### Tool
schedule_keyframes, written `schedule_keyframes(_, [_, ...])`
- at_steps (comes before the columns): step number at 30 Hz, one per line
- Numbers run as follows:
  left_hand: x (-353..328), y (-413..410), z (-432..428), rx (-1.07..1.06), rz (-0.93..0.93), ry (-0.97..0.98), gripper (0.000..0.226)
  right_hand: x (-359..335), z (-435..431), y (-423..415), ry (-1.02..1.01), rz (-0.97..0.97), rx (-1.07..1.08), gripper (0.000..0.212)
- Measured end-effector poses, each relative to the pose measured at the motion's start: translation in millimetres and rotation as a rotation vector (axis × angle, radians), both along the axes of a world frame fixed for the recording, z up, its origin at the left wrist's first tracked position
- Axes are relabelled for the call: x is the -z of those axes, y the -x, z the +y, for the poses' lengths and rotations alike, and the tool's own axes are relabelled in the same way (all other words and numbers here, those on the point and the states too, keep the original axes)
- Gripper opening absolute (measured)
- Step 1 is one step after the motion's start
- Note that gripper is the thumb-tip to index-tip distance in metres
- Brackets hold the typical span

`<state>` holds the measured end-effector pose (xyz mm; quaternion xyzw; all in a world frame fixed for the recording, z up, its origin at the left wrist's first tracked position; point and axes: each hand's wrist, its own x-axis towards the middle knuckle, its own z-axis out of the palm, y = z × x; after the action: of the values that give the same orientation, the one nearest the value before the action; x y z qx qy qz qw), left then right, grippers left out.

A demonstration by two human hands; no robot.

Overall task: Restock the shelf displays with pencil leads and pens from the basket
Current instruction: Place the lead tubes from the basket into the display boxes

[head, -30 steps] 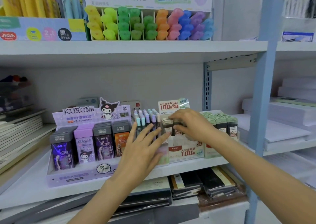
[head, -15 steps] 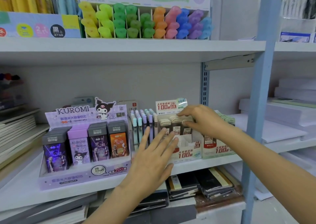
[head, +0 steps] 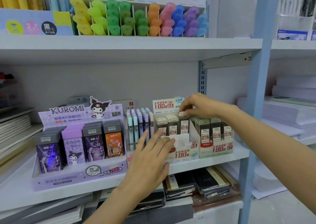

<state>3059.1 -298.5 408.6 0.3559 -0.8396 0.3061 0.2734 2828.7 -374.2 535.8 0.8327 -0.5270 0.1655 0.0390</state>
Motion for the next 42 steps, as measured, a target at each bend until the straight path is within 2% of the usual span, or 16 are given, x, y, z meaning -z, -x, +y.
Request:
schedule_keyframes(4, [1.5, 0.3, -1.1, 0.01, 0.017, -0.004, 0.06, 6.7, -4.7, -3.3, -0.006, -0.093, 0.005, 0.016])
schedule_keyframes(9, [2.9, 0.0, -2.4, 0.021, 0.031, 0.012, 0.061, 17.8, -4.0, -9.5, 0.216, -0.082, 0.099, 0.012])
schedule_keyframes(13, [4.0, 0.1, -2.8, 0.026, 0.034, 0.015, 0.061, 16.0, 0.1, -11.5, 0.202, -0.001, 0.11, 0.023])
schedule_keyframes(20, [3.1, -0.5, -2.8, 0.009, 0.013, 0.005, 0.063, 14.9, 13.0, -12.6, 0.183, -0.022, -0.011, 0.03])
schedule_keyframes(27, [2.7, 0.1, -0.7, 0.016, 0.028, 0.002, 0.062, 19.1, -0.1, -38.0, 0.264, -0.065, 0.008, 0.012])
schedule_keyframes(36, [2.3, 0.2, -1.1, -0.009, -0.001, 0.002, 0.064, 30.7, 5.9, -29.9, 0.313, -0.017, 0.027, 0.02])
schedule_keyframes(42, [1.9, 0.2, 0.4, -0.003, 0.009, -0.004, 0.064, 1.2, 7.7, -20.7, 0.184, -0.136, -0.065, 0.011])
